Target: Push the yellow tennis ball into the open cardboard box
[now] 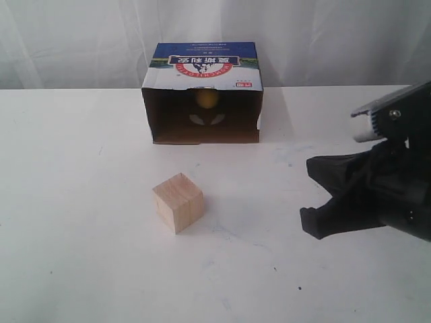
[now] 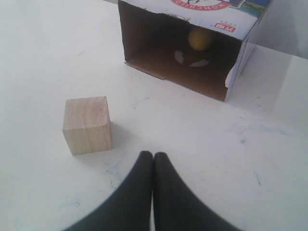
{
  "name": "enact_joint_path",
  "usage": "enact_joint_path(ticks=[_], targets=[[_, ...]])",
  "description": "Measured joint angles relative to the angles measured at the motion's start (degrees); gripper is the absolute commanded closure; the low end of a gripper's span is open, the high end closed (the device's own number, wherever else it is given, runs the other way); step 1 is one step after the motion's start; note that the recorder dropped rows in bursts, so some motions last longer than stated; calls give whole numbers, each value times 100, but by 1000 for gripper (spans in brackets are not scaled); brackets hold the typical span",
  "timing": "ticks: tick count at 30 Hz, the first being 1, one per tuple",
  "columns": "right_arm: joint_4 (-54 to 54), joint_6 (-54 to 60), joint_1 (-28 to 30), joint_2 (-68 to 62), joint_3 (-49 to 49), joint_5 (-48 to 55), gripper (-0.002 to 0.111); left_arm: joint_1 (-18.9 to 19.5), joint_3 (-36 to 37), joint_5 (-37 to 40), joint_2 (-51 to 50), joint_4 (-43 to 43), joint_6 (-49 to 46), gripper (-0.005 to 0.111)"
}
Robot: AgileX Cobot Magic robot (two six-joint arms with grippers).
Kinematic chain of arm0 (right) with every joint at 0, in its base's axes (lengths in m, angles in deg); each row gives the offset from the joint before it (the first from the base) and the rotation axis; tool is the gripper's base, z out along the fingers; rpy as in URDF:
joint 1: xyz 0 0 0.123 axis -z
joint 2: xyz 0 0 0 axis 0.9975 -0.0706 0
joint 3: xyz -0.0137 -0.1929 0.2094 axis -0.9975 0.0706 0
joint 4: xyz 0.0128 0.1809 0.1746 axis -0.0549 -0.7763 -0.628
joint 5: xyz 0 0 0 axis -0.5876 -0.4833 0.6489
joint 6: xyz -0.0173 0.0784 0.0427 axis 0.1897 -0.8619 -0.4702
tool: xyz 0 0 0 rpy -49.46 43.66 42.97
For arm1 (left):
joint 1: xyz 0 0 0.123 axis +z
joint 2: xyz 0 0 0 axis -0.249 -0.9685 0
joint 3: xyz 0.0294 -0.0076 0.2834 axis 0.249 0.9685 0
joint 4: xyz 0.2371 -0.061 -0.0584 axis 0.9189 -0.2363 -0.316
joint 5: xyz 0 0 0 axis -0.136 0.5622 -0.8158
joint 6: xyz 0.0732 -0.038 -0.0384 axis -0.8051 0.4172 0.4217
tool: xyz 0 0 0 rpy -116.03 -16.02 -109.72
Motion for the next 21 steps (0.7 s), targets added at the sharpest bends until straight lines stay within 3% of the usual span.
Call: enact_joint_path(ticks=[11,21], targets=[[-24,0,12,1235,450,674,108,0,0,0,0,0,0,107],[-78,0,656,2373,1116,794,108,0,0,0,0,0,0,107]])
